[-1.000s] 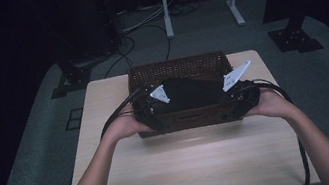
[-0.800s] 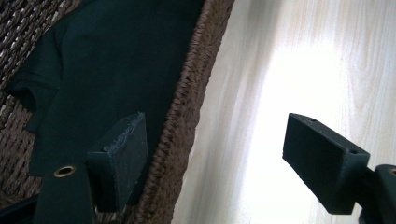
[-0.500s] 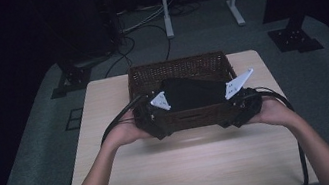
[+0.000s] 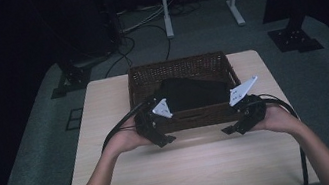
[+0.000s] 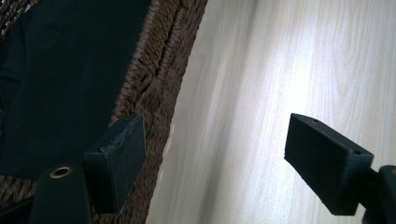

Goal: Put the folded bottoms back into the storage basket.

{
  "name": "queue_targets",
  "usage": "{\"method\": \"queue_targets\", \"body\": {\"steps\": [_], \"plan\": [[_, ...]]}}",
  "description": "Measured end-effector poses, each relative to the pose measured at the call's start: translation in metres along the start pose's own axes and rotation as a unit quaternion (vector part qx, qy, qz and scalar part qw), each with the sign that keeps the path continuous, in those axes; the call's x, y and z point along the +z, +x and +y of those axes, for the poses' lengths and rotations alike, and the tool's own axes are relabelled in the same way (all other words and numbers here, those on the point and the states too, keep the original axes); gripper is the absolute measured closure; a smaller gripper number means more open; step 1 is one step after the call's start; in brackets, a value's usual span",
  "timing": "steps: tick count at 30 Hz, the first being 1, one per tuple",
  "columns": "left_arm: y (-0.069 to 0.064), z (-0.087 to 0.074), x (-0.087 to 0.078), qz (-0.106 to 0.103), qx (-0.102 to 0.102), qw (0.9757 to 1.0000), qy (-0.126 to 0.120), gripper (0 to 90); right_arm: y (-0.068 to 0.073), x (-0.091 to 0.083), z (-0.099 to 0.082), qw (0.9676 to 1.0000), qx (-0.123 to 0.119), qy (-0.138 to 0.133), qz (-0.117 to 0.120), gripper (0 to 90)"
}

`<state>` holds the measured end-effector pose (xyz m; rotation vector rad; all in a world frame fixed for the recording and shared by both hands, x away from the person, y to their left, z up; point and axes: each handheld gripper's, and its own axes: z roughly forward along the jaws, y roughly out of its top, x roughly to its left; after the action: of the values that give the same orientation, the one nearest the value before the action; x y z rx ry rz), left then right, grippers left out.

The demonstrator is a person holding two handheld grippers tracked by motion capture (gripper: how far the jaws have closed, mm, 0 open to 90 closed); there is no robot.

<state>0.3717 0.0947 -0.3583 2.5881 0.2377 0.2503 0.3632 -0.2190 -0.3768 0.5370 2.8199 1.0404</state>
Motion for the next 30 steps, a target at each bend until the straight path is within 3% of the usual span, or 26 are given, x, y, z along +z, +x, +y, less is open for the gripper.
{"method": "queue_targets", "body": {"steps": [9,30], "plan": [[-0.006,-0.007,0.002,-0.005,0.004,1.0000,-0.005,19.1,0.005,0.002,-0.005,1.0000,0.005,-0.004,0.003,29.9],[-0.019,-0.029,0.009,-0.009,-0.012,0.9998,-0.012,17.7,0.013,0.011,-0.023,0.9998,0.018,0.003,0.007,28.8]]}}
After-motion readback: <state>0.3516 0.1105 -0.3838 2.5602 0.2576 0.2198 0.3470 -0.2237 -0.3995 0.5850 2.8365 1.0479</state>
